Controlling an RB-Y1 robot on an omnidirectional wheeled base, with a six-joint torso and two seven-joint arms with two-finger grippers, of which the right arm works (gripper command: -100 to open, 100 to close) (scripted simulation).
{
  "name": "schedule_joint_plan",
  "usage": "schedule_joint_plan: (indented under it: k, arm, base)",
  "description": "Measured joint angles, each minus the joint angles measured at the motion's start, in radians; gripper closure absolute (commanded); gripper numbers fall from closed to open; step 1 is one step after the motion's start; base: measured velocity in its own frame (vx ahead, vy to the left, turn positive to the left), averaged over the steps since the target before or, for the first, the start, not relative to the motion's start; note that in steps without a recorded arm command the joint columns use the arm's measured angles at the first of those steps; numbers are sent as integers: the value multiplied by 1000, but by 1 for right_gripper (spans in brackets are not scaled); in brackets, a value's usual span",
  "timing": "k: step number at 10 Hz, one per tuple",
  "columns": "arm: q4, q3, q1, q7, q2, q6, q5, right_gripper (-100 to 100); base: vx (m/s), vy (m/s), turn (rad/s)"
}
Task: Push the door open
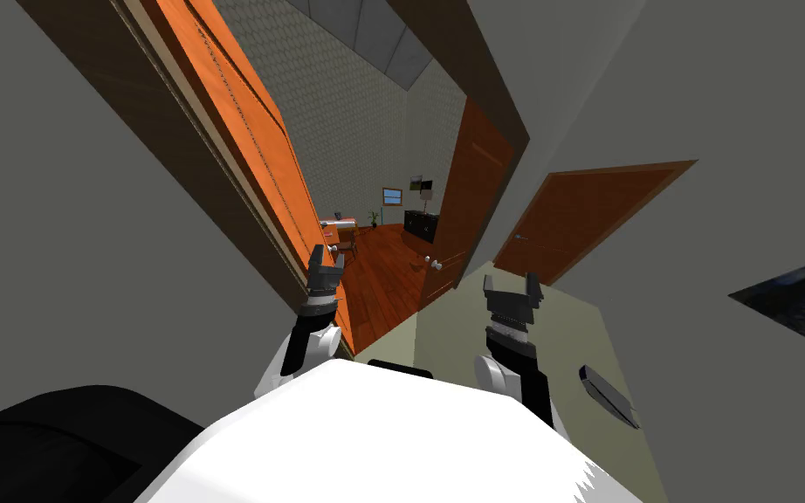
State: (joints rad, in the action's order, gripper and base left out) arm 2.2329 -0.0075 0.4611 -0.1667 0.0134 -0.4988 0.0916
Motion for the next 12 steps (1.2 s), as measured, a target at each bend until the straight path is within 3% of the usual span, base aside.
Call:
schedule_joint_plan:
  k: [5, 12]
  arm:
    - [-108, 59, -24, -75, -25, -35, 54, -100]
    - [-253, 140, -58, -178, -48, -82, 128, -100]
  base:
    - [115, -159, 122]
    - [67, -104, 118]
